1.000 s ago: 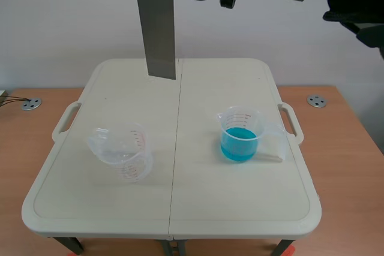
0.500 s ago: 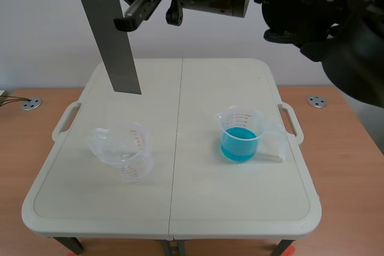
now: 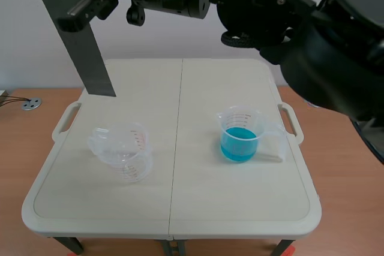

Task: Hold the metal plate by the orange handle, dip it into the blue solution, take it out and point at it, then put the plate back in the beaker on the left.
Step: 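Put the plate into the left beaker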

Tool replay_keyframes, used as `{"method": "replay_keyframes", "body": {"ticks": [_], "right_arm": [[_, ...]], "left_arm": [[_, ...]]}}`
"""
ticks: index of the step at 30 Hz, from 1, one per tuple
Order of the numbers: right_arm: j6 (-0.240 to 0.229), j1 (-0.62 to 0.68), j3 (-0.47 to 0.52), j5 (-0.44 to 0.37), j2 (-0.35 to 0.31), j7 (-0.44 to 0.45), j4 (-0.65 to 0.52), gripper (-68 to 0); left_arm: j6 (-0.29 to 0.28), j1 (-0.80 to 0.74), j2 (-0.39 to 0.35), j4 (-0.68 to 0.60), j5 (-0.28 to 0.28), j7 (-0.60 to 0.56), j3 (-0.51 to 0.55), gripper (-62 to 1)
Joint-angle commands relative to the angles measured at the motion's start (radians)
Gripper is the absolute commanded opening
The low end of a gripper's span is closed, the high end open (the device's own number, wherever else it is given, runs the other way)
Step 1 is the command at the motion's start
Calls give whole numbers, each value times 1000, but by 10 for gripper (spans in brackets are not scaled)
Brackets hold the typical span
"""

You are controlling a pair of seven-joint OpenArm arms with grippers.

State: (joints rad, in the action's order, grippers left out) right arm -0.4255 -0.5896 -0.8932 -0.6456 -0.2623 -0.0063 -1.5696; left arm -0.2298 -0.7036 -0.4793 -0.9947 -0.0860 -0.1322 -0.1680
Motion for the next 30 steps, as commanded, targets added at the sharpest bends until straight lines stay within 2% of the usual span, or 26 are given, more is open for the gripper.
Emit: {"method": "replay_keyframes", "body": {"ticks": [1,13,17,24,30], "right_arm": [[8,-37,1,-10,18,11,20,-662],[-16,-39,-14,-13,103,9,156,-662],[-16,-39,-20,-41,105,8,170,-662],[-21,-24,-20,-43,104,8,170,-662],[-48,17,-19,-42,100,5,170,-662]], "left_arm": [[-2,-10,0,-11,3,-7,5,-575],[-2,-10,0,-11,3,-7,5,-575],[-2,-10,0,-11,3,-7,5,-575],[-1,-10,0,-11,3,-7,5,-575],[-1,-10,0,-11,3,-6,5,-575]]}}
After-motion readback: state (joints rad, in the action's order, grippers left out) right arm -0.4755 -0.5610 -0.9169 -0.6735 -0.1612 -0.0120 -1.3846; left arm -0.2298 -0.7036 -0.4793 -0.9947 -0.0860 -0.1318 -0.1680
